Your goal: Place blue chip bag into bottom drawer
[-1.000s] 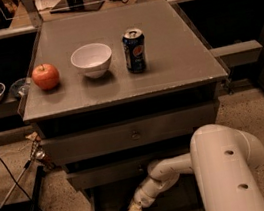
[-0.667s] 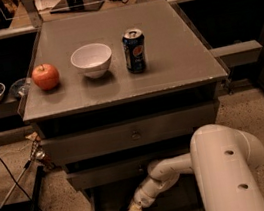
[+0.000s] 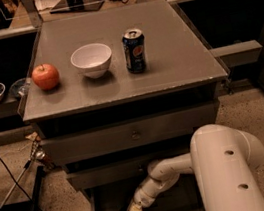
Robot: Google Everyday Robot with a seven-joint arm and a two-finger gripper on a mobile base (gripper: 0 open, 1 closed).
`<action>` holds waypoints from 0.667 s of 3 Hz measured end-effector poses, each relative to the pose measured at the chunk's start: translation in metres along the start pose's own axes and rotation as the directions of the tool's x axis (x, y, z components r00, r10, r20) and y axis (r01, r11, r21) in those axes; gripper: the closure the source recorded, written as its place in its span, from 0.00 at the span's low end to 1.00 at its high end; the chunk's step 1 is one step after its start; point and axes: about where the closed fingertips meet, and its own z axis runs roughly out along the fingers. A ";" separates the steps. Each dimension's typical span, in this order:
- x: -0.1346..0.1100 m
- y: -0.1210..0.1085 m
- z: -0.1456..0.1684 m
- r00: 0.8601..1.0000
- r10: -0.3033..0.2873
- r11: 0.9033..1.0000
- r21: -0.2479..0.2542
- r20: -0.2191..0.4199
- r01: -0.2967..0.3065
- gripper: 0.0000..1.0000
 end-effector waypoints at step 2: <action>0.000 0.000 0.000 1.000 0.000 1.000 0.000 0.000 0.000 0.00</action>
Offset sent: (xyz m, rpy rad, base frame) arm 0.0000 0.0000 0.0000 0.0000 0.0000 0.0000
